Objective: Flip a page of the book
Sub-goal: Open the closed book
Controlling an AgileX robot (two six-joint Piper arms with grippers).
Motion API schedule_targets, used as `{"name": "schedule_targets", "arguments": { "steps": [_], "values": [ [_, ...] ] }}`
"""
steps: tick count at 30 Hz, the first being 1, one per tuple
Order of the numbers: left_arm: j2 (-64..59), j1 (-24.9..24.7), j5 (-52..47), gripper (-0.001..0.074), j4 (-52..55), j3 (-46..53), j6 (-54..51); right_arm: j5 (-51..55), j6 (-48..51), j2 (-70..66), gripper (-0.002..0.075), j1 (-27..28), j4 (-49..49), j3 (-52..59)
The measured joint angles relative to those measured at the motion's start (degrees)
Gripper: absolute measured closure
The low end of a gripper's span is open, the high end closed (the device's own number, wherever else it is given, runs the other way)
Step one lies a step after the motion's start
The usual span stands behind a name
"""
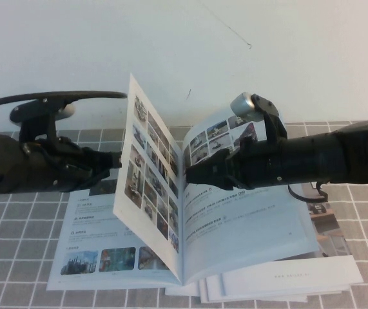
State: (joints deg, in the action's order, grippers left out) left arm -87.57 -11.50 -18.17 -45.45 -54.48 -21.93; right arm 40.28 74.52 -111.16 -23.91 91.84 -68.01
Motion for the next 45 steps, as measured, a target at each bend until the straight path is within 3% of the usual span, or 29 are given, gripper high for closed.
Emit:
{"name": "schedule_targets", "arguments": {
  "steps": [5,14,22,27,32,45],
  "values": [
    [4.91,0.0,-3.76,0.0738,-0.2,-1.04,-1.21,-1.66,-1.31,-0.08,0.0517,0.0,-3.79,0.0],
    [9.02,-0.71,-23.14,0.0738,-9.9,-12.33,-7.33,-3.33,-1.41,-0.08,0.0533,0.0,-5.53,0.0],
    [-0.22,-5.24,-21.87,0.0738,-11.17,-12.87,-9.53,-4.32,-1.41,-0.08,0.0535,0.0,-7.83,0.0],
    [-7.53,-7.27,-18.74,0.0738,-6.59,-12.87,-9.36,-5.97,-2.94,-0.08,0.0535,0.0,-11.79,0.0],
    [-14.25,-7.49,-17.42,0.0738,-0.55,-12.87,-6.05,-8.88,-8.74,-0.08,0.0535,0.0,-21.63,0.0],
    [-24.71,-7.49,-10.93,0.0738,3.55,-12.95,-4.62,-10.04,-30.15,-0.08,0.0535,0.0,-49.49,0.0]
  ]
}}
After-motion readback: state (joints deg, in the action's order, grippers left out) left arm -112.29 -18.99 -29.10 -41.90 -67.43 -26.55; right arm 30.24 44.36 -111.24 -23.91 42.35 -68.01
